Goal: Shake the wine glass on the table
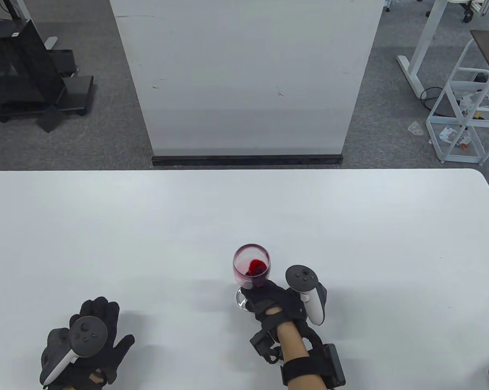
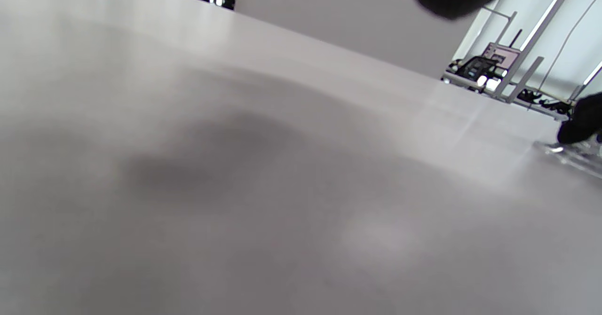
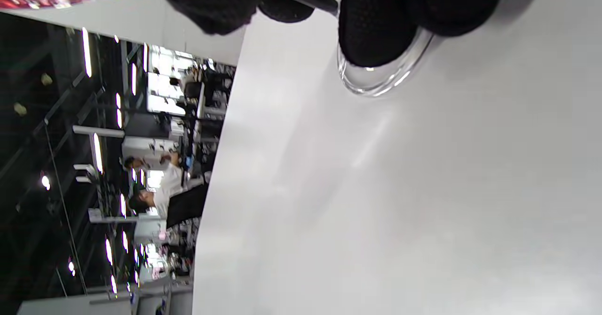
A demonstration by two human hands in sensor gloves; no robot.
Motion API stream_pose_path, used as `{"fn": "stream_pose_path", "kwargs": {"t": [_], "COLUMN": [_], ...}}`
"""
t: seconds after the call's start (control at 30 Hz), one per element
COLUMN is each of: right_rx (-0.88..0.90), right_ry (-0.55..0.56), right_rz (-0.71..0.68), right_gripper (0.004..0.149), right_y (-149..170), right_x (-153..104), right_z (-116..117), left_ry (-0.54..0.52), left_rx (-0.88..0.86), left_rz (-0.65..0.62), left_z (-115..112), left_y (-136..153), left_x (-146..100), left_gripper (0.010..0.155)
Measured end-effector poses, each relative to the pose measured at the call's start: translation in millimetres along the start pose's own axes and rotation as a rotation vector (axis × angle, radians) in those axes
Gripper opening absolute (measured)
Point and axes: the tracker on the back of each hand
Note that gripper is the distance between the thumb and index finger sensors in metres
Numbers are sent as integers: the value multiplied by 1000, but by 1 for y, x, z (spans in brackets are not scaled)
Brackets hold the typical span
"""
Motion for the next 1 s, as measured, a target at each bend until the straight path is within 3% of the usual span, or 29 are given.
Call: {"fn": "stream_pose_path", "kwargs": {"t": [0.07, 0.13, 0.27, 0.33, 0.43, 0.57, 0.73, 0.83, 1.0], "right_rx": [41, -45, 1, 39, -82, -21, -102, -45, -82], "right_ry": [-31, -98, -12, -33, -82, 43, -36, 34, -68], "right_rz": [-6, 36, 6, -2, 39, 10, 48, 6, 40], "right_gripper": [58, 57, 57, 58, 56, 57, 55, 57, 56], "right_y": [0, -5, 1, 1, -6, -1, -7, -3, -6], "right_x": [1, -1, -1, 0, -2, -2, -3, -2, -2], "right_z": [2, -4, -1, 2, -4, 2, -6, -1, -6], "left_ry": [8, 4, 1, 11, 7, 0, 2, 5, 6], "left_rx": [5, 5, -1, 4, 7, 4, 4, 2, 2], "left_rz": [-4, -6, -6, -10, -10, -3, -2, -1, 0], "left_z": [-1, -1, -1, -2, -2, -1, -1, -2, -2], "left_y": [-1, -1, 0, -1, -1, 0, 0, 0, 1], "left_x": [0, 0, 0, 0, 0, 0, 0, 0, 0], "left_gripper": [80, 80, 80, 80, 80, 80, 80, 80, 80]}}
Point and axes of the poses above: the tracker on the back of each hand, its own y axis roughly to the little-finger side, its own x axis roughly from the wrist to the fingertips, z = x × y, and after that the axes turned 13 degrees about -y, right-handed
